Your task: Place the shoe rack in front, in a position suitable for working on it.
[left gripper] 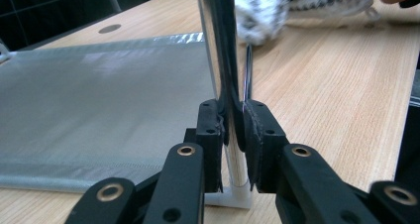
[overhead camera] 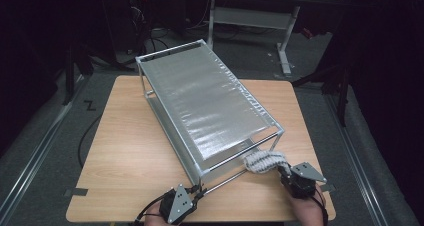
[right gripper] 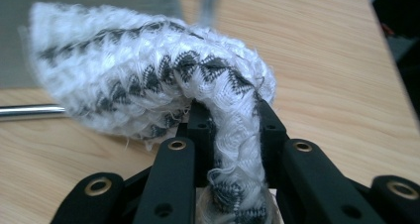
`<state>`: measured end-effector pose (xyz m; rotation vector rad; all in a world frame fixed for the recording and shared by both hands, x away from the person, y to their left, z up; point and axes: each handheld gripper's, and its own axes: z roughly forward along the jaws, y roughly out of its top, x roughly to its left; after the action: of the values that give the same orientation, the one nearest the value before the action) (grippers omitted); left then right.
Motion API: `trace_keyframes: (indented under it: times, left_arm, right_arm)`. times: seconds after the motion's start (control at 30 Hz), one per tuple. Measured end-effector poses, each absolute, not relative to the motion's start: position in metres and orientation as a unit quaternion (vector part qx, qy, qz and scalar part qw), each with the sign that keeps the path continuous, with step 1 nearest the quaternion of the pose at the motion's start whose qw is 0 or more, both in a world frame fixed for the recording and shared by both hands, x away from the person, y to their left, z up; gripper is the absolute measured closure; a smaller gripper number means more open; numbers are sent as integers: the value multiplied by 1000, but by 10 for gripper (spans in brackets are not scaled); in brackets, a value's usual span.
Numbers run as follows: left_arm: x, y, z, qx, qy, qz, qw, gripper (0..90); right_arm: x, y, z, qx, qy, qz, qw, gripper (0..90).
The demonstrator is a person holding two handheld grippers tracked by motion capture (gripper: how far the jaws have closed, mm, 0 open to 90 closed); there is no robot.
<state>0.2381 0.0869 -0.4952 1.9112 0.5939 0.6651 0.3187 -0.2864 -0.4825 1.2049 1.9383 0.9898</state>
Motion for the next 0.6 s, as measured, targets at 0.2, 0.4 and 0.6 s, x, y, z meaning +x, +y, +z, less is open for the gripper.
trace_keyframes:
  times: [0.2,0.4,0.6]
  left_arm:
    - [242,87,-494,788,249,269,494,781]
    - [238,98,-493,786,267,278,484,781]
    - [230,116,-493,775,298,295,474,781]
  right_arm:
    - [314,-313,-480,493,708,372,342,761]
    - [324,-326,-478,515,686,366,361,762]
    - [343,-318,-475,516,677,374,369,759]
